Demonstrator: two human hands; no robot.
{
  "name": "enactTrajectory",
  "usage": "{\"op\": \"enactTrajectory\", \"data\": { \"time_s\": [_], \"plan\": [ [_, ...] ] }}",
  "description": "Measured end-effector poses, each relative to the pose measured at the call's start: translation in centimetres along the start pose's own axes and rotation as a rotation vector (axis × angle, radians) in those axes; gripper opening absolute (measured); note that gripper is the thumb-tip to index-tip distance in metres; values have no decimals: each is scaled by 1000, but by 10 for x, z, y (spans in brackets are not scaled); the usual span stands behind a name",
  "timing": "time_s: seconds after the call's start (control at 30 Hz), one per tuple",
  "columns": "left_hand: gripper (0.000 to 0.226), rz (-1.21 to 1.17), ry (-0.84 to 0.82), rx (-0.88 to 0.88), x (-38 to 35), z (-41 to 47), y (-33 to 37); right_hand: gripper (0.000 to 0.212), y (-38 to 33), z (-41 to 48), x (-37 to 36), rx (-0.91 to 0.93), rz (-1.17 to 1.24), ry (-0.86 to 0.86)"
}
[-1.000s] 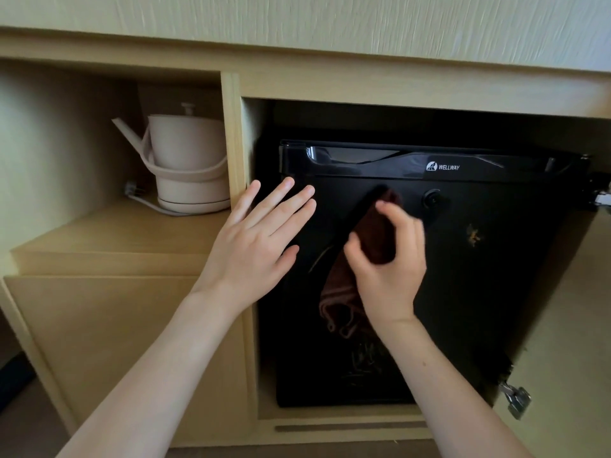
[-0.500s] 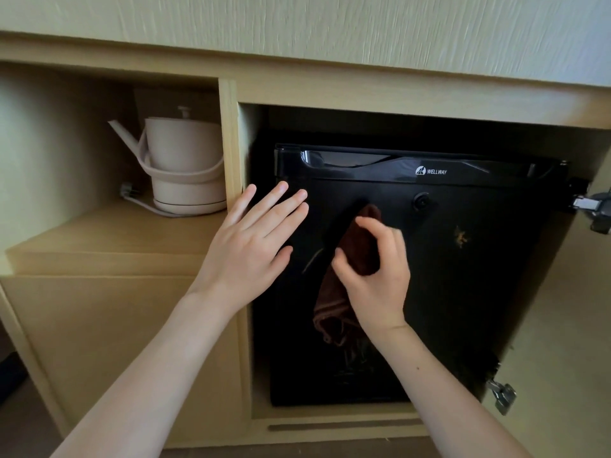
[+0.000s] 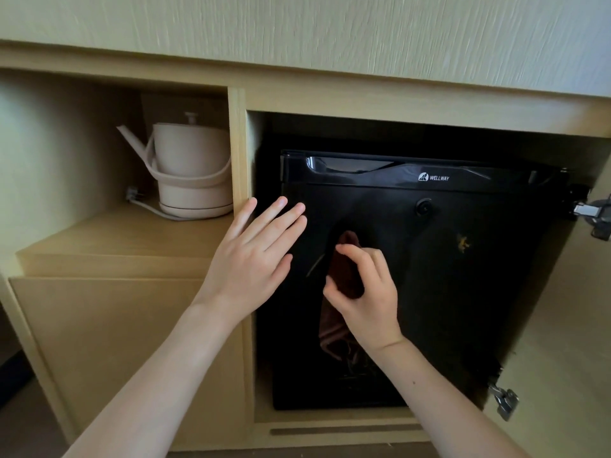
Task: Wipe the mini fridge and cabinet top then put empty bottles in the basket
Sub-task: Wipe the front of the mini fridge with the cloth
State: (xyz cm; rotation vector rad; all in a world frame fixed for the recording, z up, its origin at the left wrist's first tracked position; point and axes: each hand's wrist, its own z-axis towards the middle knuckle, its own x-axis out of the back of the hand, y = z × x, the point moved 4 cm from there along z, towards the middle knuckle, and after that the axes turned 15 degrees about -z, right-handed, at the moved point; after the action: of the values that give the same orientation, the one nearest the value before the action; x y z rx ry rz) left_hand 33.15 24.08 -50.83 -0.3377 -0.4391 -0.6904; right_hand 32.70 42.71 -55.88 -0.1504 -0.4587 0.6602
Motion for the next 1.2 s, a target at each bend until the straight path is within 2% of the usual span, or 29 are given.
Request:
{"op": "enactTrajectory", "data": {
  "time_s": [0.1,0.17,0.23,0.37,0.47,0.63,0.73,0.9,1.0,1.07,1.2],
  "plan": [
    [56,-2,9,6,1,-3,-3,48,-14,30,9,-125,42,156],
    [57,-7,10,13,1,-5,-5,46,-27,49,10,-127,78,214],
    [58,-16,11,14,0,-6,-6,45,-33,56,6,-62,71,197],
    [57,-21,6,26,-1,-7,-8,48,-19,21,-9,103,26,9],
    [58,-18,0,28,2,-7,-8,51,-6,-8,-11,106,-10,-67],
    [59,-19,-11,34,1,-6,-8,49,-20,28,1,-76,53,87],
    [59,-14,-18,33,0,-7,-9,45,-37,49,-1,-55,81,122],
    [58,-22,-18,36,0,-7,-10,46,-24,-2,-23,124,44,-97],
    [58,-17,-18,38,1,-7,-9,46,-12,-30,-25,122,25,-205],
    [58,-19,-12,36,1,-7,-9,47,-12,-21,-18,46,38,-140],
    [58,-27,1,36,0,-7,-9,46,-28,34,-1,-95,83,121]
  ]
}}
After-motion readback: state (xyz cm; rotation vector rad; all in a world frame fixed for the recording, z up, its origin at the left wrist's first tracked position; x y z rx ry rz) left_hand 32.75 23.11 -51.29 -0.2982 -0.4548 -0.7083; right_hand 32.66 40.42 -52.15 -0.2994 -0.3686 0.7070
